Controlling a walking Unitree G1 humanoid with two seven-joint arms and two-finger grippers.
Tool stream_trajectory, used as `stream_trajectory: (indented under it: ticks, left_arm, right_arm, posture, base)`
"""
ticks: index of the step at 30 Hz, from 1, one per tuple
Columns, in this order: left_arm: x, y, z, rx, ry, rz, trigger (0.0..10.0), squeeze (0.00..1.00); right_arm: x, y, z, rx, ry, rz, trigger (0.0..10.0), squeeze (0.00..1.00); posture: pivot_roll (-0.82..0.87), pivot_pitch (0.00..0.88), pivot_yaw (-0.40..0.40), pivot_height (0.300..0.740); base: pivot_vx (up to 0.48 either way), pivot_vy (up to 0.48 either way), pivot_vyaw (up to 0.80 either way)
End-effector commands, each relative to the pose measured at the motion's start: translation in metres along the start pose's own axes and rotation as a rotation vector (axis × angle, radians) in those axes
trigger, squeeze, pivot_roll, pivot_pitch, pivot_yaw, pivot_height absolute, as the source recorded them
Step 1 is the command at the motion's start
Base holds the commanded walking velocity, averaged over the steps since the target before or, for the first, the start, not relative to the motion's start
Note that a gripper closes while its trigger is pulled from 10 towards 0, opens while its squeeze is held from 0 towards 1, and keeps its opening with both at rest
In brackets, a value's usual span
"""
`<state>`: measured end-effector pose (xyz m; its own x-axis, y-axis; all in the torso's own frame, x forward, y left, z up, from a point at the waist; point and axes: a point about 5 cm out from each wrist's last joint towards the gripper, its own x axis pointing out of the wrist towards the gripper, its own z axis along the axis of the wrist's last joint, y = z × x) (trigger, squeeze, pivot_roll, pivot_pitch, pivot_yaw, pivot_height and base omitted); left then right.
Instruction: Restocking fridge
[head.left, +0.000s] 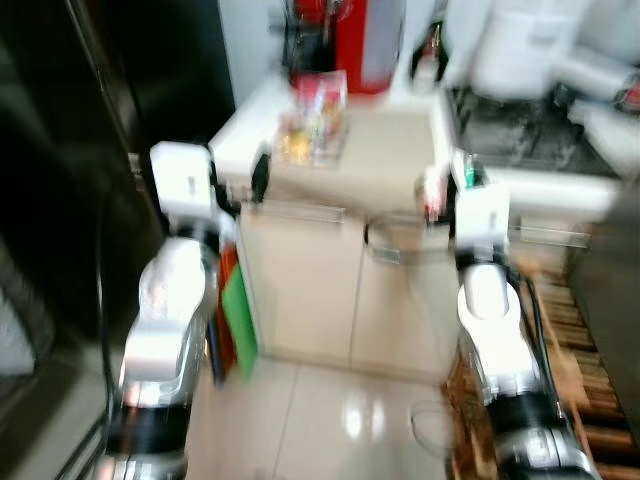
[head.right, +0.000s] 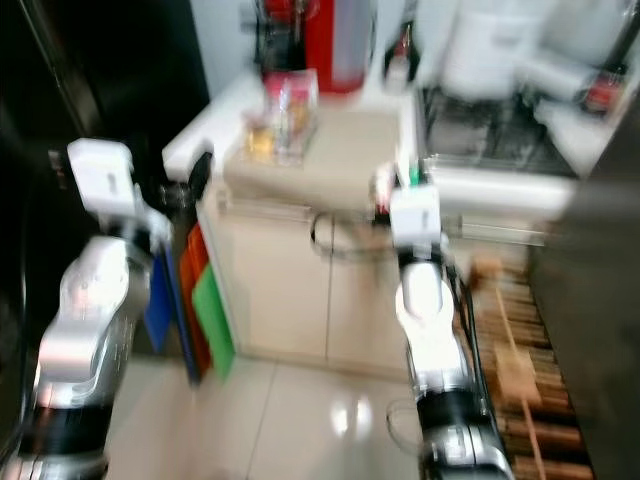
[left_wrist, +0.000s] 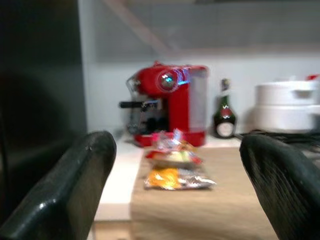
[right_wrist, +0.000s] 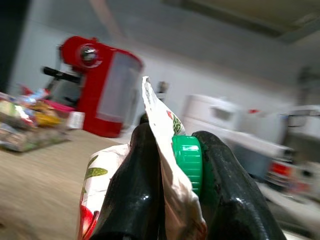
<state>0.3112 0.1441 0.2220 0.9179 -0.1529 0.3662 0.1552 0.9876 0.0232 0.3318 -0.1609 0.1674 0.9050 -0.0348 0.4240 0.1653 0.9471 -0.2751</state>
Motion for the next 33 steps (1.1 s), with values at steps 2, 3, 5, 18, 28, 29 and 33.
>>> stream_trajectory:
  ticks: [2, 3, 5, 18, 28, 29, 33]
  left_arm:
    - [-0.001, 0.001, 0.000, 0.008, 0.004, -0.007, 10.0, 0.00]
    - [-0.002, 0.000, 0.000, 0.004, 0.004, -0.022, 10.0, 0.00]
    - [-0.002, -0.002, 0.001, 0.009, -0.001, -0.038, 10.0, 0.00]
    - [-0.001, -0.004, -0.003, -0.005, 0.004, -0.024, 10.0, 0.00]
    - [-0.006, -0.007, -0.012, -0.005, 0.042, -0.059, 10.0, 0.00]
    - [-0.007, -0.007, -0.014, 0.014, 0.050, -0.063, 10.0, 0.00]
    - [-0.008, -0.010, -0.016, 0.010, 0.054, -0.078, 10.0, 0.00]
  right_arm:
    - [0.001, 0.002, 0.001, 0.018, 0.004, 0.004, 0.0, 0.00]
    - [0.000, 0.002, 0.000, 0.020, 0.009, 0.006, 0.0, 0.00]
    - [-0.001, 0.003, 0.000, 0.021, 0.012, 0.008, 0.0, 0.00]
    - [-0.001, -0.001, -0.002, 0.000, 0.018, 0.028, 0.0, 0.00]
    - [-0.008, -0.004, -0.008, -0.008, 0.038, 0.033, 0.0, 0.00]
    - [-0.008, -0.004, -0.008, -0.008, 0.039, 0.032, 0.0, 0.00]
    - [-0.010, -0.005, -0.010, -0.010, 0.046, 0.032, 0.0, 0.00]
  posture:
    - [-0.08, 0.000, 0.034, 0.740]
    - [-0.08, 0.000, 0.034, 0.740]
    - [-0.08, 0.000, 0.035, 0.740]
    - [-0.09, 0.000, 0.023, 0.740]
    - [-0.11, 0.000, 0.037, 0.740]
    - [-0.11, 0.000, 0.038, 0.740]
    - [-0.11, 0.000, 0.043, 0.740]
  base:
    - [-0.307, 0.000, 0.00]
    - [-0.304, 0.000, 0.00]
    - [-0.306, 0.000, 0.00]
    - [-0.305, 0.000, 0.00]
    - [-0.152, 0.000, 0.00]
    - [0.000, 0.000, 0.00]
    - [0.000, -0.338, 0.00]
